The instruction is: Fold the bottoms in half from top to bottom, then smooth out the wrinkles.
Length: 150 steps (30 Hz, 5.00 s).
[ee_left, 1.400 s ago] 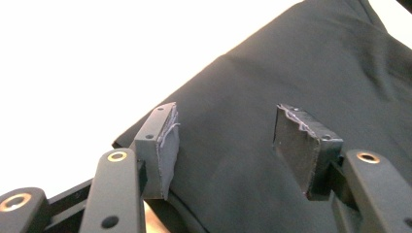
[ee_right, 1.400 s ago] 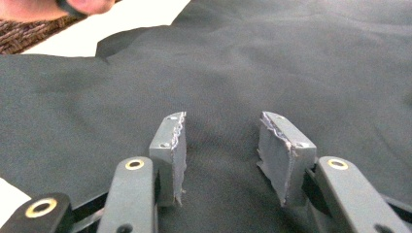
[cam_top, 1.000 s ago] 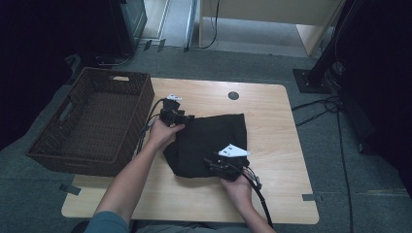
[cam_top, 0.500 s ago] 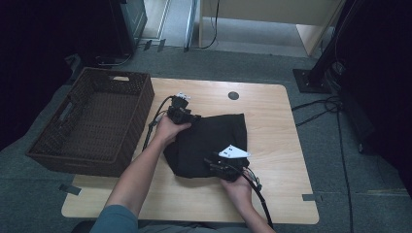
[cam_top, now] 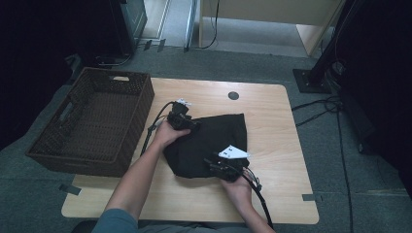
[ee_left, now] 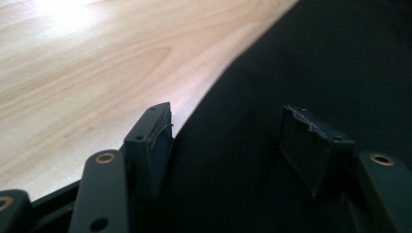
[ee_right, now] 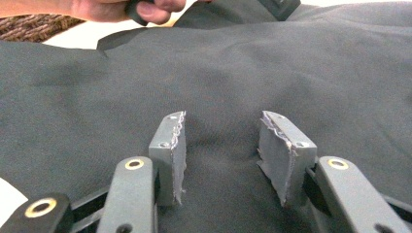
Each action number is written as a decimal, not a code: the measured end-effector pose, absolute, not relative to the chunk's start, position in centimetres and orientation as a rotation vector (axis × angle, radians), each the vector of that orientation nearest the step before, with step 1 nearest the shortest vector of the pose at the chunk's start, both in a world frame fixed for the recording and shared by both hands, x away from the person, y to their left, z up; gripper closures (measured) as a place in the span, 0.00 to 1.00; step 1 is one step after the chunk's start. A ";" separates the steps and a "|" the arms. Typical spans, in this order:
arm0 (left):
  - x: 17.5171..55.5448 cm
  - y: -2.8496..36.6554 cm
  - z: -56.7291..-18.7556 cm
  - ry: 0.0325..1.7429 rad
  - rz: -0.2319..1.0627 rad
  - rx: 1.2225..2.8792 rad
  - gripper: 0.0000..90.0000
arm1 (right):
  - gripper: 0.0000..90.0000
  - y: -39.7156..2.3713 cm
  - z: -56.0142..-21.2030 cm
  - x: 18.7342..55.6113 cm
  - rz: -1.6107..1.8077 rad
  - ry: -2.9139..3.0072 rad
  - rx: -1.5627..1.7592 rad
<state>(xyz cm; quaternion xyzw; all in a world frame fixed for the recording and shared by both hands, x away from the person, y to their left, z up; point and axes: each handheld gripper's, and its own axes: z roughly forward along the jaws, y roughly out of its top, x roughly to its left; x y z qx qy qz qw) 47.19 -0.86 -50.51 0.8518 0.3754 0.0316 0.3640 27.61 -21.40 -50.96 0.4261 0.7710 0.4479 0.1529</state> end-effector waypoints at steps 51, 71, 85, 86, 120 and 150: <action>43.8 0.4 -42.4 0.823 0.076 2.033 0.91 | 0.69 -17.7 -51.4 31.7 1.224 2.166 1.266; 37.9 -0.7 -46.0 0.745 0.081 2.152 0.91 | 0.71 -20.9 -50.9 32.3 1.164 2.131 1.354; 36.7 -1.3 -46.3 0.755 0.044 2.201 0.78 | 0.67 -23.3 -50.5 32.3 1.190 2.131 1.433; 36.7 -1.3 -46.3 0.755 0.041 2.201 0.77 | 0.68 -23.6 -50.3 32.2 1.199 2.129 1.437; 35.6 -0.8 -45.7 0.818 -0.029 2.190 0.65 | 0.77 -26.4 -48.0 32.2 1.230 2.123 1.498; 34.8 0.8 -43.1 0.806 -0.025 2.151 0.54 | 0.74 -23.2 -47.0 35.4 1.197 2.203 1.433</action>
